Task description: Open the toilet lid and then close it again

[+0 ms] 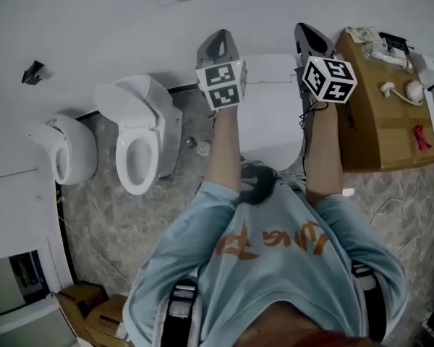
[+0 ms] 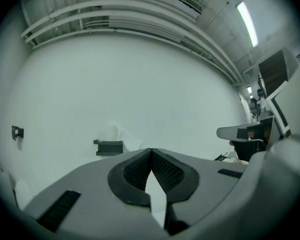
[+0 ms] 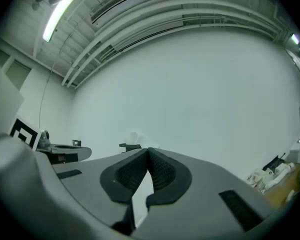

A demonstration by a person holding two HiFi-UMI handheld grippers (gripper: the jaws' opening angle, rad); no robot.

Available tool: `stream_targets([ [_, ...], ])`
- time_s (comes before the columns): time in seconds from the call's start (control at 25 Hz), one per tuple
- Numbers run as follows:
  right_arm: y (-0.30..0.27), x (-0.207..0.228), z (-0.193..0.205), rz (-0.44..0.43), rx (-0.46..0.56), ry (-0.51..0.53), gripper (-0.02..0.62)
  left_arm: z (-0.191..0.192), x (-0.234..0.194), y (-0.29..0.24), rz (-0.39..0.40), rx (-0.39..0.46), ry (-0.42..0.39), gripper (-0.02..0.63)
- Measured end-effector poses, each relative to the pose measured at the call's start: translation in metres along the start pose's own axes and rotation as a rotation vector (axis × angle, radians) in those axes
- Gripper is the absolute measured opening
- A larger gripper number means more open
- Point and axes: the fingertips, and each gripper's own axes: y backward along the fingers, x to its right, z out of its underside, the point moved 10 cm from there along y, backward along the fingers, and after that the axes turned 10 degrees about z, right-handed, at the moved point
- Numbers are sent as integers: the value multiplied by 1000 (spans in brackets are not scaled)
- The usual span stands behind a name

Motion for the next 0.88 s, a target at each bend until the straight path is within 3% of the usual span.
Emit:
stream_targets([
  [0.24, 1, -3, 10, 39, -38, 61, 12, -2, 18, 1, 41, 28, -58, 26],
  [0.44, 2, -2, 15, 34, -54, 113, 12, 5, 21, -1, 34, 29, -30, 26],
  [0.88, 5, 0, 22, 39, -62, 124, 12, 11, 16, 2, 32, 29, 1, 26],
])
